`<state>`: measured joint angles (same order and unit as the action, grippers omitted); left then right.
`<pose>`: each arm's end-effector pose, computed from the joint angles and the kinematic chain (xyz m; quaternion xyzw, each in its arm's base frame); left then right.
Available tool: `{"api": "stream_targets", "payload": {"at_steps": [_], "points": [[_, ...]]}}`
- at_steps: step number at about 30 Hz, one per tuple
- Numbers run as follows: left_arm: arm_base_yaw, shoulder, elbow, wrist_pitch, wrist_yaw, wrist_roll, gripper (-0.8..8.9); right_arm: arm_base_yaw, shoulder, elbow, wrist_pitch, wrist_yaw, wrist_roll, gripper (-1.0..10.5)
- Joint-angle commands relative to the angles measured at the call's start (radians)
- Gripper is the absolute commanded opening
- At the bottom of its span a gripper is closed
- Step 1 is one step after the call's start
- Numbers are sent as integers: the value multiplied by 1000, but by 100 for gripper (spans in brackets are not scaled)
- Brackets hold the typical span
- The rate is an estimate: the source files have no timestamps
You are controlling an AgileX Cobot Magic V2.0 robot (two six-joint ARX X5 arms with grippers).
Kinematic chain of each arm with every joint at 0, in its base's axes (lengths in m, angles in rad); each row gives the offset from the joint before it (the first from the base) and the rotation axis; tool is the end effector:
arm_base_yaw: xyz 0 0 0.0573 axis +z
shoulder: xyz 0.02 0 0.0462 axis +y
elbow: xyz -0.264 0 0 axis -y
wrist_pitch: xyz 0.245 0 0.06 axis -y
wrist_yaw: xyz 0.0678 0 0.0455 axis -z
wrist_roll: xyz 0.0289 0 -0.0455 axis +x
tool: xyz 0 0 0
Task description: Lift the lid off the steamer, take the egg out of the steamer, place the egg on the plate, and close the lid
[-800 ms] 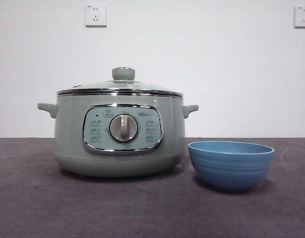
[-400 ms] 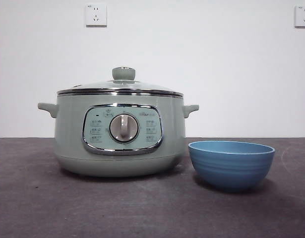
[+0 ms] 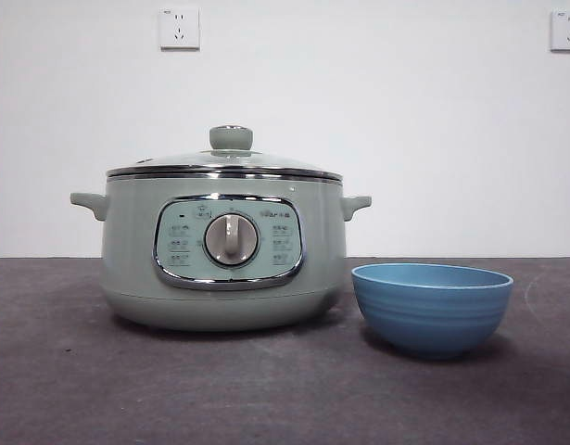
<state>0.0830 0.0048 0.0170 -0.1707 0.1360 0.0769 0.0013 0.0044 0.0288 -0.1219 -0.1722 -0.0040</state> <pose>0.0955 0.0040 0.1525 0.0297 0.0776 -0.0294 0.9961 0.0953 0.0051 0.1612 0.0022 0.0484 0.0866 0.9951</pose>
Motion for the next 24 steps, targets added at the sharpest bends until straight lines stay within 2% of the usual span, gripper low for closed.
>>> {"api": "stream_targets", "payload": {"at_steps": [1,24], "points": [[3,-3,-14,5,-3,-10,-3,0,-3,-23,-11,1,14,1],[3,-3,-14,5,-3,-10,-3,0,-3,-23,-41,-2,14,1]]}}
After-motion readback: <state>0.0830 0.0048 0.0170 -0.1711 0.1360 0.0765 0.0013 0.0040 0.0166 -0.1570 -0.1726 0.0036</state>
